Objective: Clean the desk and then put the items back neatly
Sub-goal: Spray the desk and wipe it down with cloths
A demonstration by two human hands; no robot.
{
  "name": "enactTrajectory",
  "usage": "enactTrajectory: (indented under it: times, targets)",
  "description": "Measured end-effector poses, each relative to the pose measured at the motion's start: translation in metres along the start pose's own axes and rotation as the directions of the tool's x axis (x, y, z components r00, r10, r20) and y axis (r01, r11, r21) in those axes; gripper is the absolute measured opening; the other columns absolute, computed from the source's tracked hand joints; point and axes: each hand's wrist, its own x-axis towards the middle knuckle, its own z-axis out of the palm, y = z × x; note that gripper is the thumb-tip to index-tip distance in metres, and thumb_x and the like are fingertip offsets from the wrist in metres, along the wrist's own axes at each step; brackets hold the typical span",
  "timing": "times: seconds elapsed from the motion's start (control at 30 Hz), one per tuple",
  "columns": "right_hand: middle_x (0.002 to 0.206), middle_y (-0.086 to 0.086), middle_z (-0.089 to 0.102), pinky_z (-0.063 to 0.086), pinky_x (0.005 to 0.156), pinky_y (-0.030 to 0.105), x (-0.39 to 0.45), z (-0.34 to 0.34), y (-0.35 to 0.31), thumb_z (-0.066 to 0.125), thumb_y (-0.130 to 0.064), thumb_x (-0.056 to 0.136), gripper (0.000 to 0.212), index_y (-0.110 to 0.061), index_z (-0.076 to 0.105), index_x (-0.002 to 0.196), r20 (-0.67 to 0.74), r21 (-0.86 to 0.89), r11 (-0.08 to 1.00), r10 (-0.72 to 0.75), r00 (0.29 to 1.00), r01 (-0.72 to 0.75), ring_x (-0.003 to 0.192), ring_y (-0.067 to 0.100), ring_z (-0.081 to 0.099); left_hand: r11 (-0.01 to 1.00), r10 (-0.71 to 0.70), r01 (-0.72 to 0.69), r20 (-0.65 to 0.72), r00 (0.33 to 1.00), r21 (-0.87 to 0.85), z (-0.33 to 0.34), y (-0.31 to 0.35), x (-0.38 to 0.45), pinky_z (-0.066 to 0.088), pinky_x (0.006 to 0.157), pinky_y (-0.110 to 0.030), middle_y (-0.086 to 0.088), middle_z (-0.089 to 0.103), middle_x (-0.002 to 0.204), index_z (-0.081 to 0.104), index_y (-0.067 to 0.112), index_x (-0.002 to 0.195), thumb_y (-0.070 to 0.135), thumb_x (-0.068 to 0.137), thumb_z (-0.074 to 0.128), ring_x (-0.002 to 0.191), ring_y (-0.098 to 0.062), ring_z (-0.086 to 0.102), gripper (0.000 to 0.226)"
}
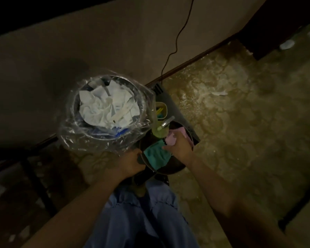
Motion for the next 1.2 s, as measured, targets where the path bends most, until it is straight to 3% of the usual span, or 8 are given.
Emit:
enactTrajectory:
  times: [0.17, 0.27, 0.43, 0.57, 0.73, 0.83, 0.93, 1.2]
  targets:
    - [0.150, 0.004, 0.036, 0.035, 0.108, 0.031, 0.060, 0.015, 0.038, 0.083, -0.024, 0.071, 0.106, -0.012, 0.015, 0.151, 0.059, 0.156, 0.987, -0.038, 0.997, 0.029, 0.137, 0.021, 0.035, 0.997, -0.065, 0.062, -0.076, 0.995, -0.034, 0.036, -0.003, 0.053, 0.042, 0.097, -0.030, -0.009, 0.055, 0.126, 0.052, 0.010, 0.127, 0.038, 0.080, 0.066, 0.116, -0.026, 0.053, 0.056]
    - [0.147, 0.003, 0.038, 0.032, 0.101, 0.019, 0.091, 0.031, 0.066, 0.085, -0.024, 0.068, 0.109, -0.015, 0.014, 0.151, 0.019, 0.192, 0.975, -0.114, 0.993, 0.109, 0.136, 0.017, 0.036, 0.996, -0.049, 0.040, -0.110, 0.993, -0.085, 0.073, -0.028, 0.108, 0.049, 0.092, -0.035, -0.010, 0.063, 0.114, 0.059, 0.012, 0.116, 0.070, 0.060, 0.049, 0.107, -0.025, 0.059, 0.082]
    - [0.138, -0.004, 0.043, 0.038, 0.110, 0.031, 0.138, 0.064, 0.086, 0.091, -0.020, 0.056, 0.116, -0.015, 0.021, 0.148, -0.038, 0.348, 0.916, -0.200, 0.979, 0.201, 0.129, 0.009, 0.041, 0.997, -0.043, 0.029, -0.198, 0.979, -0.068, 0.089, -0.034, 0.131, 0.046, 0.095, -0.035, -0.010, 0.059, 0.115, 0.055, 0.015, 0.119, 0.061, 0.062, 0.053, 0.109, -0.027, 0.056, 0.074]
    - [0.138, -0.002, 0.043, 0.033, 0.106, 0.017, 0.159, 0.093, 0.086, 0.092, -0.012, 0.051, 0.112, -0.011, 0.029, 0.143, -0.138, 0.424, 0.870, -0.213, 0.967, 0.252, 0.124, 0.005, 0.042, 0.992, -0.053, 0.020, -0.260, 0.964, -0.126, 0.086, -0.025, 0.134, 0.036, 0.102, -0.028, -0.010, 0.053, 0.128, 0.052, 0.013, 0.128, 0.065, 0.053, 0.041, 0.123, -0.024, 0.044, 0.093]
    - [0.124, -0.001, 0.047, 0.036, 0.095, 0.006, 0.165, 0.105, 0.092, 0.090, -0.010, 0.053, 0.103, -0.007, 0.032, 0.138, -0.251, 0.435, 0.843, -0.225, 0.941, 0.318, 0.113, 0.003, 0.047, 0.976, -0.150, 0.093, -0.296, 0.943, -0.197, 0.097, -0.026, 0.139, 0.037, 0.097, -0.025, -0.012, 0.051, 0.129, 0.054, 0.009, 0.124, 0.052, 0.066, 0.057, 0.127, -0.026, 0.041, 0.072]
    - [0.122, -0.002, 0.048, 0.042, 0.097, 0.019, 0.166, 0.101, 0.091, 0.089, -0.013, 0.051, 0.102, -0.009, 0.033, 0.137, -0.254, 0.413, 0.847, -0.247, 0.935, 0.336, 0.112, 0.007, 0.050, 0.974, -0.161, 0.100, -0.313, 0.936, -0.204, 0.098, -0.026, 0.140, 0.033, 0.097, -0.021, -0.011, 0.042, 0.141, 0.042, 0.013, 0.140, 0.025, 0.082, 0.069, 0.131, -0.022, 0.037, 0.065]
    - [0.123, 0.001, 0.050, 0.045, 0.098, 0.029, 0.163, 0.094, 0.086, 0.087, -0.013, 0.053, 0.100, -0.014, 0.032, 0.136, -0.229, 0.423, 0.843, -0.255, 0.939, 0.332, 0.113, 0.014, 0.052, 0.977, -0.176, 0.123, -0.330, 0.928, -0.177, 0.094, -0.027, 0.137, 0.036, 0.096, -0.022, -0.011, 0.041, 0.140, 0.035, 0.015, 0.143, 0.025, 0.082, 0.069, 0.125, -0.023, 0.043, 0.071]
    - [0.112, -0.012, 0.047, 0.043, 0.086, 0.009, 0.078, 0.043, 0.083, 0.085, 0.000, 0.059, 0.085, -0.023, 0.033, 0.123, -0.175, 0.467, 0.842, -0.212, 0.961, 0.271, 0.102, -0.002, 0.050, 0.981, -0.175, 0.142, -0.283, 0.943, -0.133, 0.078, -0.001, 0.080, 0.035, 0.093, -0.022, -0.014, 0.046, 0.135, 0.044, 0.007, 0.136, 0.023, 0.087, 0.065, 0.124, -0.027, 0.044, 0.055]
